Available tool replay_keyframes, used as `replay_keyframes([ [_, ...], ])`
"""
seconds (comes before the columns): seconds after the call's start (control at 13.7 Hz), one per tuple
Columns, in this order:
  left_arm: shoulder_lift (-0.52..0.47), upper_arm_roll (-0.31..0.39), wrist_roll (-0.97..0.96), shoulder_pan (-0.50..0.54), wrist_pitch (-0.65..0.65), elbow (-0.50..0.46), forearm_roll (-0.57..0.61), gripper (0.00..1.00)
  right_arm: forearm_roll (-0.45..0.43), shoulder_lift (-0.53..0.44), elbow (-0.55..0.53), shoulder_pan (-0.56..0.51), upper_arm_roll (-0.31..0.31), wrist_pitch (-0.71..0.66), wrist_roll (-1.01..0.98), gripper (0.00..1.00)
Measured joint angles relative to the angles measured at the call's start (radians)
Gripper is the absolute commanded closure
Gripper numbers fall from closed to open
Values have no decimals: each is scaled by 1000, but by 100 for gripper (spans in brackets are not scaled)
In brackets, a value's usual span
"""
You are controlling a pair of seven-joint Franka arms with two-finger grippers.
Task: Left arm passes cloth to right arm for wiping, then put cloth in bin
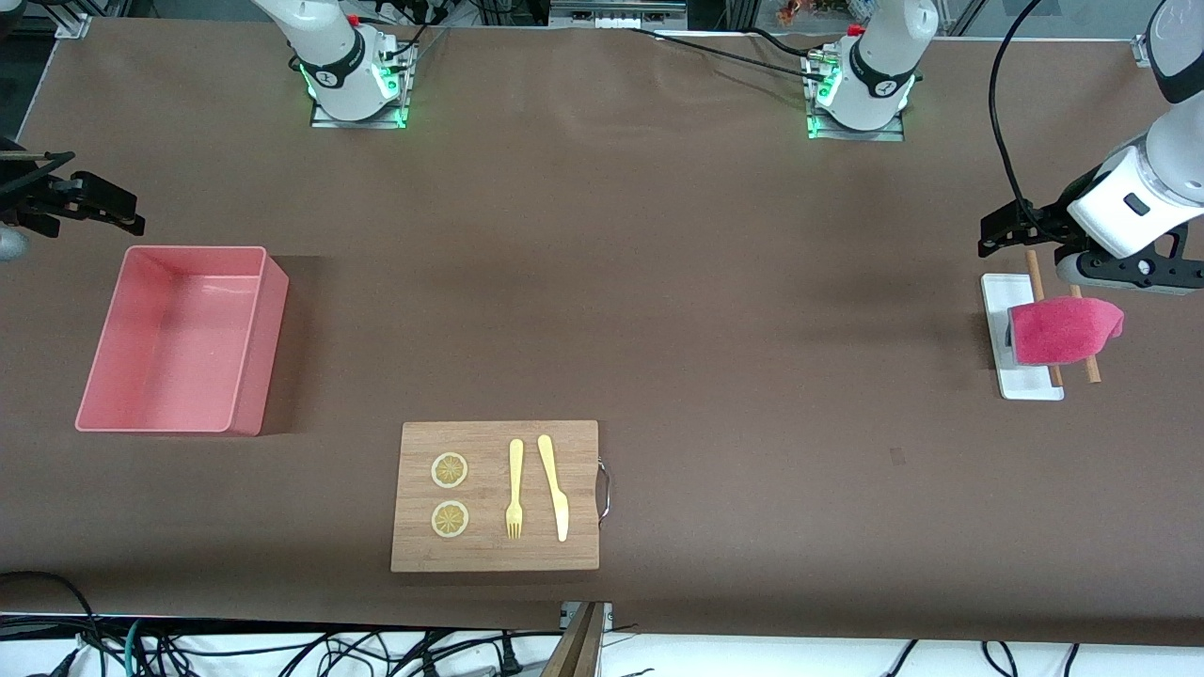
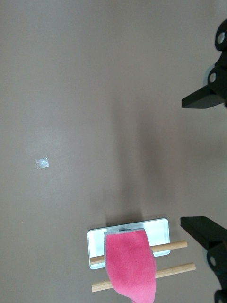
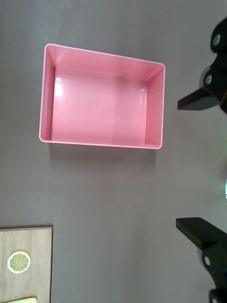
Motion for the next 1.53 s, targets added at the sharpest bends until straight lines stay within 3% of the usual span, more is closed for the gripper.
replay_keyframes([
  [1.53,4,2,1,0,-19,13,24,0,0,0,0,0,0,1,0,0],
])
